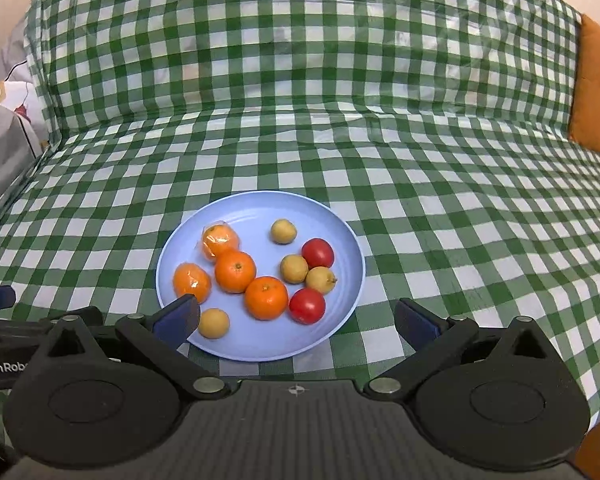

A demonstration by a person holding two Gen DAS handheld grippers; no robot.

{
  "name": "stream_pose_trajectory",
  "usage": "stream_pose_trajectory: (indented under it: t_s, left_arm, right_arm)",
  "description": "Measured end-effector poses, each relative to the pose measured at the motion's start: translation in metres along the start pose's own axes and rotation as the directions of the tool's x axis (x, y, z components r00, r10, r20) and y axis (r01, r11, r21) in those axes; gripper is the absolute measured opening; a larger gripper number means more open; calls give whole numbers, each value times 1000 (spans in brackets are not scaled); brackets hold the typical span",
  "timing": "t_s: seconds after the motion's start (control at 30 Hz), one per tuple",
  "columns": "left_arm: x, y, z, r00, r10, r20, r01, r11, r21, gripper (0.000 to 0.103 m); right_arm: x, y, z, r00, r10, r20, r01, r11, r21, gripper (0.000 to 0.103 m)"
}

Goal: Organize fruits

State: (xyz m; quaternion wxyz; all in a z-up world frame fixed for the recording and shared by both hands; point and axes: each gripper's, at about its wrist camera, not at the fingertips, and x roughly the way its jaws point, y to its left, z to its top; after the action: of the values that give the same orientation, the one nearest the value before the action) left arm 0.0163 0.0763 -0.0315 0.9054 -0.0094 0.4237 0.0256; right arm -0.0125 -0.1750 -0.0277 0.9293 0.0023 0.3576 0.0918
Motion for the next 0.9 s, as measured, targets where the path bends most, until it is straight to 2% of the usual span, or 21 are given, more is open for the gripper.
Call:
stream_pose_trajectory:
  t_s: [0.2, 0.67, 0.9]
  left_arm:
    - [0, -3, -1, 1000, 0, 2, 0, 1000, 18, 103]
    - [2, -7, 4, 999, -33, 8, 33, 999, 20, 103]
    - [13, -14, 12, 999, -50, -7, 50, 998, 32, 103]
  right_arm:
    - [1, 4, -1, 1000, 0, -7, -1, 999, -35, 102]
    - [0, -5, 1, 1000, 7, -4, -7, 1000, 5, 102]
    - [7, -7, 2, 1000, -15, -12, 16, 1000, 21, 102]
